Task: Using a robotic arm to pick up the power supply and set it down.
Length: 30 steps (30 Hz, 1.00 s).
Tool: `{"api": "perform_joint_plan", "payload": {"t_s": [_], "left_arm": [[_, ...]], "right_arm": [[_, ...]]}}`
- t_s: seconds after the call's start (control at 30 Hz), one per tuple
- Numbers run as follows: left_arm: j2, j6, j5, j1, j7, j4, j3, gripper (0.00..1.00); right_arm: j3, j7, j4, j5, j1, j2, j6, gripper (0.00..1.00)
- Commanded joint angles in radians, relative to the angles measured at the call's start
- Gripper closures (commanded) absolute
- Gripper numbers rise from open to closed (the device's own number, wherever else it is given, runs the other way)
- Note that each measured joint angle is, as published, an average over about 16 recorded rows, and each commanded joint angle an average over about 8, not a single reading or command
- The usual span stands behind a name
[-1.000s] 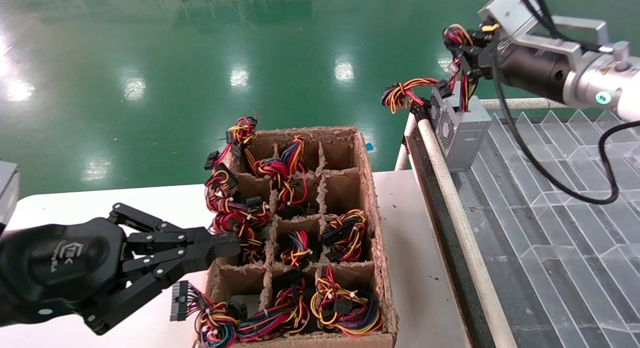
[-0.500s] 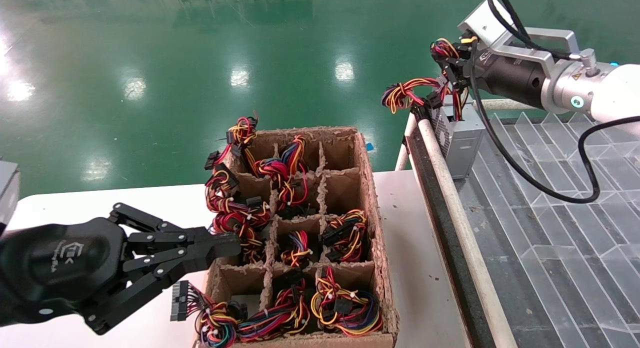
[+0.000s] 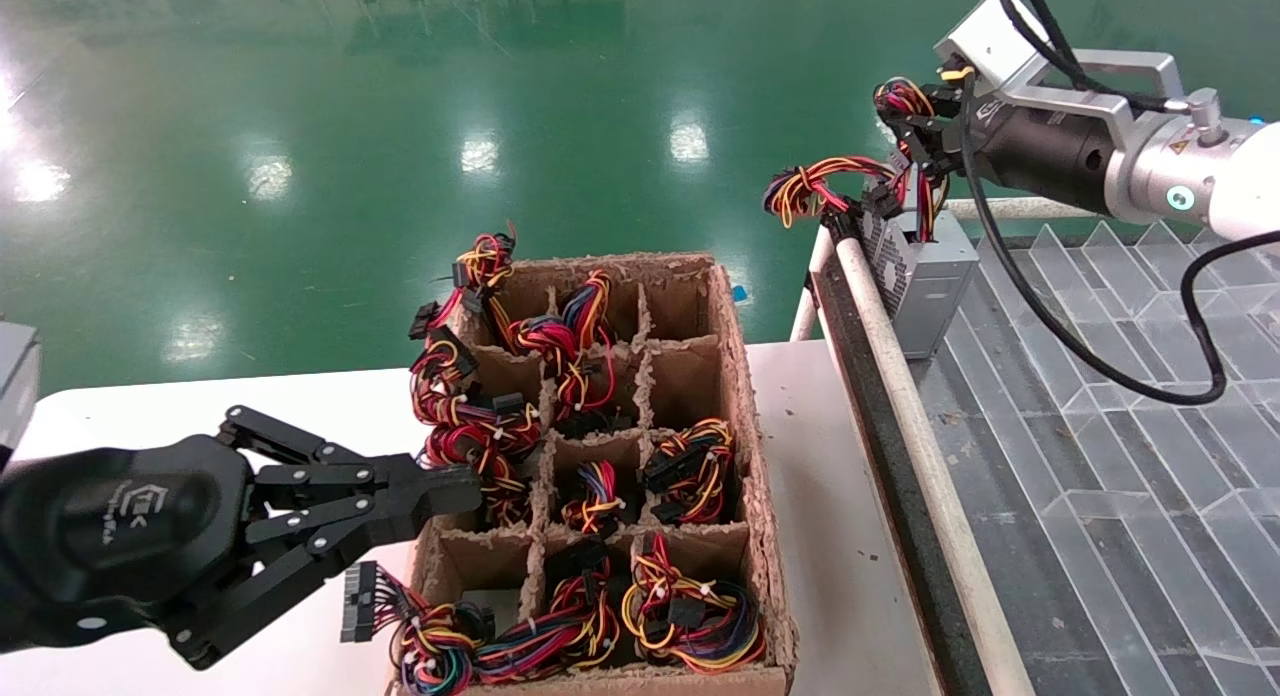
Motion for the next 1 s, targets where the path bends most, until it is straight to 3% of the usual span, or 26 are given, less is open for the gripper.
{"api": "perform_joint_plan", "payload": {"t_s": [0.03, 0.57, 0.83, 1.0], "left_arm": [[0.000, 0.000, 0.000, 0.000, 0.000, 0.000, 0.000, 1.00], [0.000, 0.000, 0.000, 0.000, 0.000, 0.000, 0.000, 1.00], [0.000, 0.000, 0.000, 0.000, 0.000, 0.000, 0.000, 1.00], [0.000, 0.000, 0.000, 0.000, 0.000, 0.000, 0.000, 1.00]], "right_arm": [[0.001, 0.004, 0.003, -0.001, 0.000, 0.004, -0.002, 0.00], [0.036, 0.019, 0.156, 0.052, -0.049, 0.065, 0.012, 0.00], [0.077, -0.022, 0.303, 0.129, -0.112, 0.125, 0.049, 0.00], [0.093, -0.047, 0.330, 0.190, -0.141, 0.142, 0.023, 0.00]]}}
